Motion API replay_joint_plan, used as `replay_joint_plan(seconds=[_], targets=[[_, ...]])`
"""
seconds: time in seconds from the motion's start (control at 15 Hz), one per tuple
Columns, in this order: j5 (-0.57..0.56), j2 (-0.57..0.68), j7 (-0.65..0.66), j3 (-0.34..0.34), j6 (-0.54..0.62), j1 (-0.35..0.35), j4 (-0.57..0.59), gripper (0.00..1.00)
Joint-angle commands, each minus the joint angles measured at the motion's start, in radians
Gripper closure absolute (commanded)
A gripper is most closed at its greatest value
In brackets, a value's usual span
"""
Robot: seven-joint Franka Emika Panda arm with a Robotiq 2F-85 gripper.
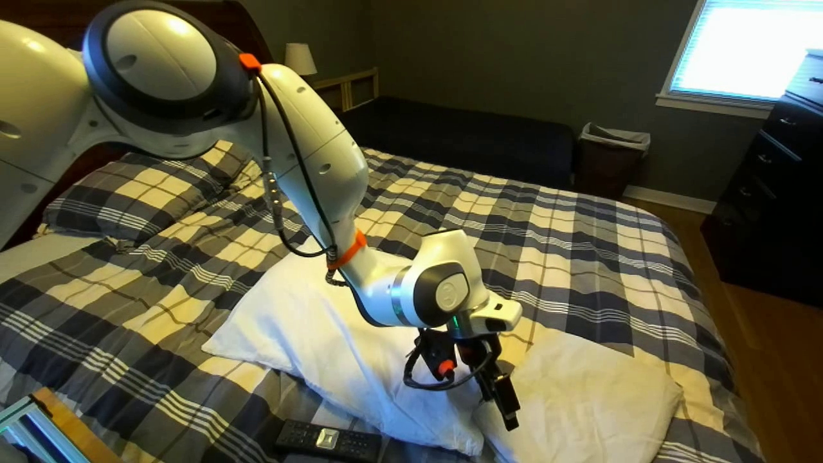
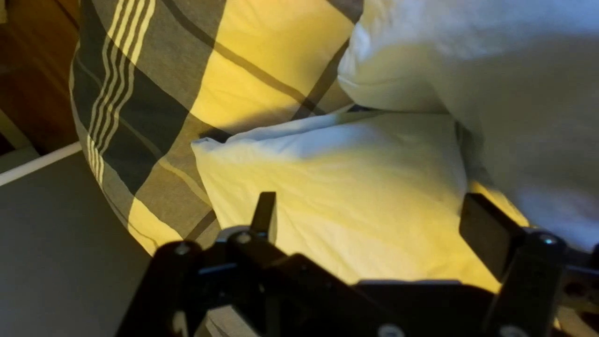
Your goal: Remove the remote control from the pillow then place the pillow case on the pillow.
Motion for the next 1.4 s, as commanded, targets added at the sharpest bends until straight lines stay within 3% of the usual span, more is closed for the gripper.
replay_joint_plan(seconds=[0.0, 0.47, 1.2, 1.27, 1.33], targets=[[0.038, 0.044, -0.029, 0.008, -0.01, -0.008, 0.048, 0.0], [0.064, 0.053, -0.071, 0.041, -0.011, -0.023, 0.065, 0.0], [0.047, 0.148, -0.056, 0.018, -0.13, -0.003, 0.145, 0.0], [0.046, 0.152, -0.057, 0.018, -0.141, -0.005, 0.153, 0.21], [0.045, 0.157, -0.053, 0.018, -0.153, -0.006, 0.162, 0.26]])
